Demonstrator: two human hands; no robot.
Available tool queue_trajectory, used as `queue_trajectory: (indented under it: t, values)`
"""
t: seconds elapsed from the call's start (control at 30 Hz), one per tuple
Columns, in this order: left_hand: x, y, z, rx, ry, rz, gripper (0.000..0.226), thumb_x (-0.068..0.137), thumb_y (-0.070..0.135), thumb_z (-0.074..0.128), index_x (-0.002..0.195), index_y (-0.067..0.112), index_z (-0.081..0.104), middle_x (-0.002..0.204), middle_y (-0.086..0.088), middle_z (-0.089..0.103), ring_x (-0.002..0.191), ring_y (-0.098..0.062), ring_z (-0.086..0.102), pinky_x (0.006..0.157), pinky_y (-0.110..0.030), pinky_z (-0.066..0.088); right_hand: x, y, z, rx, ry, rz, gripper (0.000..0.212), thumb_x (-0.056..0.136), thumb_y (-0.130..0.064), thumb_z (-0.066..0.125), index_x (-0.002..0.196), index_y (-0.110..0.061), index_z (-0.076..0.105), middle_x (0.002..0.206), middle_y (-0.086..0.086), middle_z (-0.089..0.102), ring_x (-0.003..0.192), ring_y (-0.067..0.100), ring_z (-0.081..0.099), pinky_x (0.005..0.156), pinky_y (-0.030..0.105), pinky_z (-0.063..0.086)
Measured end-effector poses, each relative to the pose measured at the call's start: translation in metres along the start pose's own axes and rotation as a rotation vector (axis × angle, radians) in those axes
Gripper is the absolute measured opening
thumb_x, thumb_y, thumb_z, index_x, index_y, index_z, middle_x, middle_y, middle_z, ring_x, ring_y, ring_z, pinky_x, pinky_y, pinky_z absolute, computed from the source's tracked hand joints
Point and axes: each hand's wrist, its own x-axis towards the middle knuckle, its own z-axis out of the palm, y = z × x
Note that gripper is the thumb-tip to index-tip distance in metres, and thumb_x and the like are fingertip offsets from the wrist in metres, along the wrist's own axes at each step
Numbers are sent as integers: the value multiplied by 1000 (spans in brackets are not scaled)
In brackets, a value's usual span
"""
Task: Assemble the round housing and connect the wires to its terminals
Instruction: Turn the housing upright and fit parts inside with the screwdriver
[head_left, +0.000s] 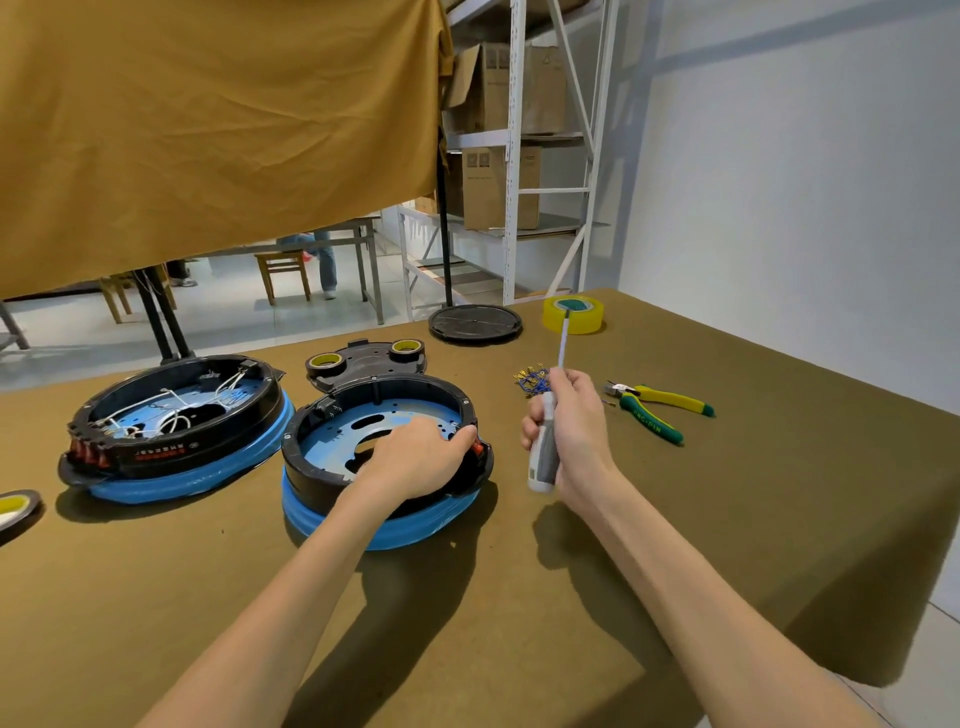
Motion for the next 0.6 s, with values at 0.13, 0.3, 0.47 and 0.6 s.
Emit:
queue_trajectory:
  t: [0.13,0.3,0.47,0.6]
  values:
    - [-1,3,-7,-7,-59,21,53,105,53,42,58,28,40,51,2,32,45,-14,33,51,-30,25,2,5,21,294,105,62,40,98,-37,64,65,-19,51,49,-3,39,43,13,41,44,25,42]
    - [1,2,-4,-39,-40,-33,58,101,60,43,65,15,46,53,2,34,46,-14,33,49,-28,27,13,10,36,438,366,-78,39,96,-26,56,61,-17,41,44,-4,36,35,14,35,43,27,37]
    - [3,-1,-2,-40,-47,-62,58,100,64,43,66,16,45,54,2,35,47,-14,34,49,-28,26,16,16,43,390,403,-167,48,98,-30,53,53,-20,43,42,-3,35,34,15,34,38,25,36]
    - [4,-1,-1,-44,-54,-68,58,98,66,43,66,17,45,53,4,34,45,-13,32,48,-27,25,19,18,46,386,414,-201,54,99,-30,52,46,-24,41,42,-3,35,34,15,33,39,25,34]
